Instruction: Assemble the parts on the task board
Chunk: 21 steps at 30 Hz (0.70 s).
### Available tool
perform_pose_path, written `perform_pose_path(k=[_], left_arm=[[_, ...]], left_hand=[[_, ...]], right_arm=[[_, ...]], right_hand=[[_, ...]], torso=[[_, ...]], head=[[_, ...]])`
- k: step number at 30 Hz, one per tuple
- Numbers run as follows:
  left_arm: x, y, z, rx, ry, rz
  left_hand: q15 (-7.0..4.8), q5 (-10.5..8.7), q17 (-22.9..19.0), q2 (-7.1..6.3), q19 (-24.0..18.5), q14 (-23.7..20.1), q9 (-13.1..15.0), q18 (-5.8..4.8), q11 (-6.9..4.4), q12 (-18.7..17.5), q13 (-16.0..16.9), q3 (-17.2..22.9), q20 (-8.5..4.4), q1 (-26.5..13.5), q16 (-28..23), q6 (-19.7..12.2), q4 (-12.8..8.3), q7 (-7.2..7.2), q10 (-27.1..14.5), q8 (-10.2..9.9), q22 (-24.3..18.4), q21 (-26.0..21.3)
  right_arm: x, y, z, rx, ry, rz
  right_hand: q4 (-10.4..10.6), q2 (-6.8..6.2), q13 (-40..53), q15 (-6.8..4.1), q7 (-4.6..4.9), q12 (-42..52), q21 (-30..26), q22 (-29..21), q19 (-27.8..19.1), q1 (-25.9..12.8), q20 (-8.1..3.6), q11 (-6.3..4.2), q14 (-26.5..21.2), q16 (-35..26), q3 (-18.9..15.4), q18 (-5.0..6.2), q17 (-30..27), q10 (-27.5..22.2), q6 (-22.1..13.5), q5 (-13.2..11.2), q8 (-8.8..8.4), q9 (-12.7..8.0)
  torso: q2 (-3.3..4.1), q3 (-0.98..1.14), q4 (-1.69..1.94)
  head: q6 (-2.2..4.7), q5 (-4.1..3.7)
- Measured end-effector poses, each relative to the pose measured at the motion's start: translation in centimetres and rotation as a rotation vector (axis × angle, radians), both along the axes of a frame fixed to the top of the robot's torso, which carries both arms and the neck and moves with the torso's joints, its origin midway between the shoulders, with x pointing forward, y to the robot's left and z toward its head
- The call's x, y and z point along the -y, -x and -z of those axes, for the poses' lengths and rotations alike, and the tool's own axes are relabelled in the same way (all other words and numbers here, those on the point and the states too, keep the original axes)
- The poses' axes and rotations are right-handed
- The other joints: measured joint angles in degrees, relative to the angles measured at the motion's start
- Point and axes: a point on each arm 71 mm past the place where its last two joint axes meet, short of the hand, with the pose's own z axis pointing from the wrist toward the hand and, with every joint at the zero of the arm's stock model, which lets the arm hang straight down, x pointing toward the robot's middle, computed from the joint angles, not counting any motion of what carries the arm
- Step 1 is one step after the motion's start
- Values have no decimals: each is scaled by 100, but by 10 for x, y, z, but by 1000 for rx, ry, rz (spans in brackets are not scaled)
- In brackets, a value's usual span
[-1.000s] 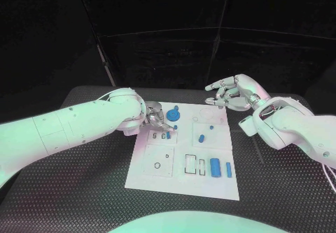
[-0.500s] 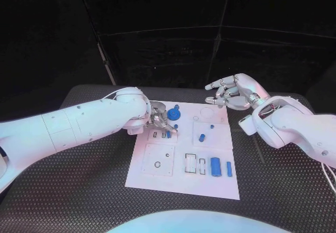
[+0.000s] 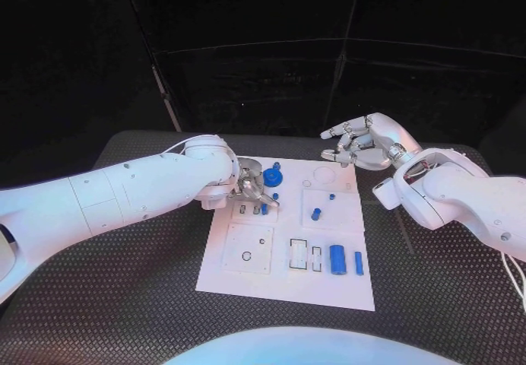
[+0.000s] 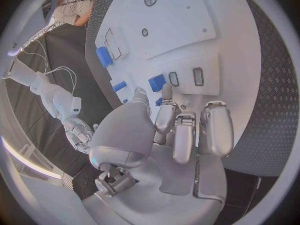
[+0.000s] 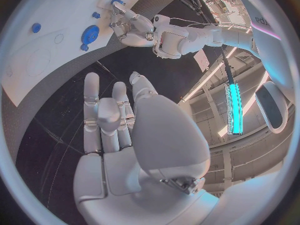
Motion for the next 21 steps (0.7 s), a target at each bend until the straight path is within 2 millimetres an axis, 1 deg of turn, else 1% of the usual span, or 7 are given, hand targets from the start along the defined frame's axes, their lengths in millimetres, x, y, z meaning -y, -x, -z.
perform_pose_path(k=[3, 6, 8, 12, 17, 19, 21], left_arm=[[0, 0, 0, -2, -2, 1], [0, 0, 1, -5, -5, 3], [1, 0, 1, -7, -6, 6], [2, 0, 1, -12, -9, 12], [4, 1, 1, -18, -13, 20], [4, 1, 1, -20, -15, 22], [4, 1, 2, -22, -17, 24]], left_hand=[[0, 0, 0, 7, 0, 0, 27, 0, 0, 0, -1, 0, 0, 66, 0, -18, 0, -18, 0, 27, 0, 0], [0, 0, 0, 26, 0, 0, 59, 0, 0, 0, 9, 0, 0, 165, 0, -41, 0, 1, 0, 48, 0, 0], [0, 0, 0, 69, 0, 0, 82, 0, 0, 0, 18, 18, 0, 212, 0, -41, -18, 1, 0, 66, 0, 0], [0, 0, 0, 86, 0, 0, 121, 0, 1, 0, 20, 43, 0, 302, 0, -61, -43, -19, -1, 93, -1, 0], [0, 0, 0, 88, 0, 0, 150, 1, 1, 0, 19, 64, 0, 363, 0, -82, -63, 1, -1, 115, -1, 0], [0, 0, 0, 67, 0, 0, 158, 1, 1, 0, 19, 64, 0, 404, 0, -82, -63, 1, -1, 115, -1, 0], [0, 0, 0, 91, 0, 0, 171, 1, 2, 0, 21, 77, 0, 427, 0, -82, -76, 1, -2, 115, -1, 0]], right_arm=[[0, 0, 0, -1, 0, 0], [0, -1, 0, -2, 1, 1], [-1, -1, 1, -3, 1, 1], [-1, -1, 1, -4, 2, 1], [-1, -1, 1, -6, 2, 0], [-1, -2, 1, -7, 3, 0], [-2, -2, 1, -7, 3, 0]], right_hand=[[0, 0, -6, 0, 0, -17, -23, -3, 0, 0, 0, 0, 0, 0, 0, 0, -8, 0, 0, 18, 0, 0], [0, 0, -18, 0, 0, -38, -23, -6, 0, 0, 0, -22, 0, 0, 0, 0, -9, -22, 0, 36, 0, 0], [0, 0, -19, 0, 0, -38, -23, -6, 0, 0, 0, -22, 0, -26, 0, 0, -9, -22, 0, 36, 0, 0], [0, -23, -24, 0, 0, -38, -23, -6, 0, 23, 0, -22, 0, -29, 0, 0, -9, -22, 0, 36, 6, 0], [0, -23, -23, 0, 0, -38, -23, -6, 0, 23, 0, -22, 0, -29, 0, 0, -9, -22, 0, 36, 21, 0], [0, -23, -25, 0, 0, -37, -23, -10, 0, 23, 0, -21, 0, -29, 0, 0, -8, -21, 0, 58, 21, 0], [0, -23, -30, 0, 0, -38, -23, -13, 0, 23, 0, -21, 0, -29, 0, 0, -8, -21, 0, 65, 21, 1]], torso=[[-1, 0, 0], [-1, 0, 0], [-2, 0, 0], [-4, 0, 0], [-7, 0, 2], [-7, 0, 2], [-7, 0, 2]], head=[[-8, 5], [-20, 10], [-24, 14], [-30, 25], [-37, 31], [-41, 32], [-44, 32]])
